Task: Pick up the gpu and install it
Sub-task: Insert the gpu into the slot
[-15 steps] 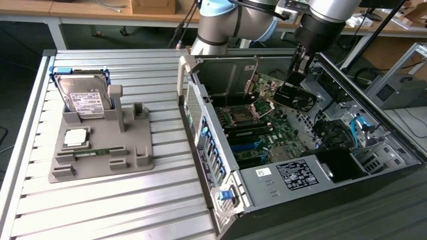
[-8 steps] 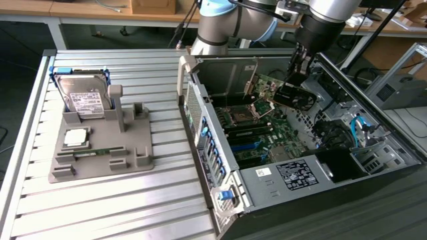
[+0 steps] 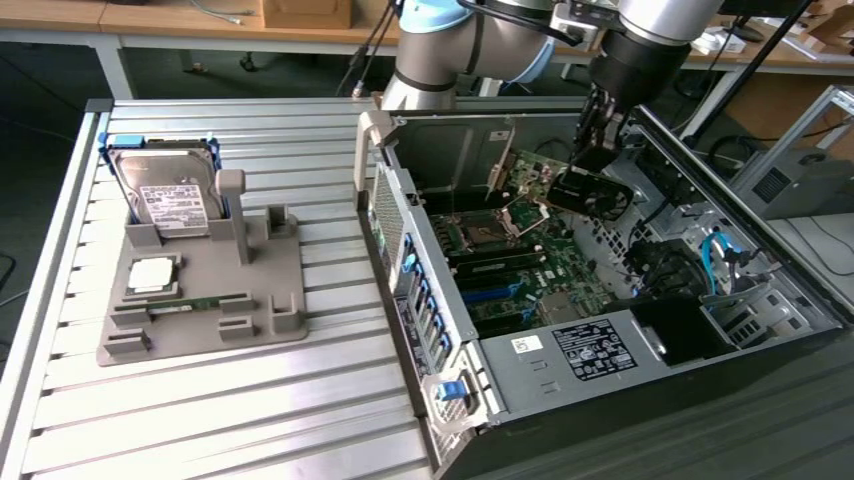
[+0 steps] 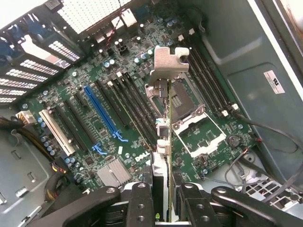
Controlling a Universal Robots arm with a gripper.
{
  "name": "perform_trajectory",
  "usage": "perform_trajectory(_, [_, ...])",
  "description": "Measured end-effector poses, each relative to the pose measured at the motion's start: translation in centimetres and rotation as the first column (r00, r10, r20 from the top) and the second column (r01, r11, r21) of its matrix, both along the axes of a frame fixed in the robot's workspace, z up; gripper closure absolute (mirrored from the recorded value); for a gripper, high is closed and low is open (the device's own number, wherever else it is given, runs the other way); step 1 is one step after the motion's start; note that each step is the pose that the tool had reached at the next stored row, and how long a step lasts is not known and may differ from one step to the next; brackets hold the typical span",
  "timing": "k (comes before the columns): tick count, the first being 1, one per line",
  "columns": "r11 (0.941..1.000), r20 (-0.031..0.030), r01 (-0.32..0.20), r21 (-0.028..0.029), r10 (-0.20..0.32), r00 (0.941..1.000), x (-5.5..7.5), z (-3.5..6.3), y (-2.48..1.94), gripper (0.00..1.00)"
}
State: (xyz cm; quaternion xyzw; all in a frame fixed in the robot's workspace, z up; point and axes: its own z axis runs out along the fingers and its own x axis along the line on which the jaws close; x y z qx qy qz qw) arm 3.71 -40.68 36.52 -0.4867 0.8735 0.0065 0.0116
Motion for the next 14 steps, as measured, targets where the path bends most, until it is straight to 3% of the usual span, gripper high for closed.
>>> perform_trajectory(14, [0.9980, -0.0004, -0.062, -0.0123, 0.062, 0.9981, 0.00, -0.04, -0.01, 0.73])
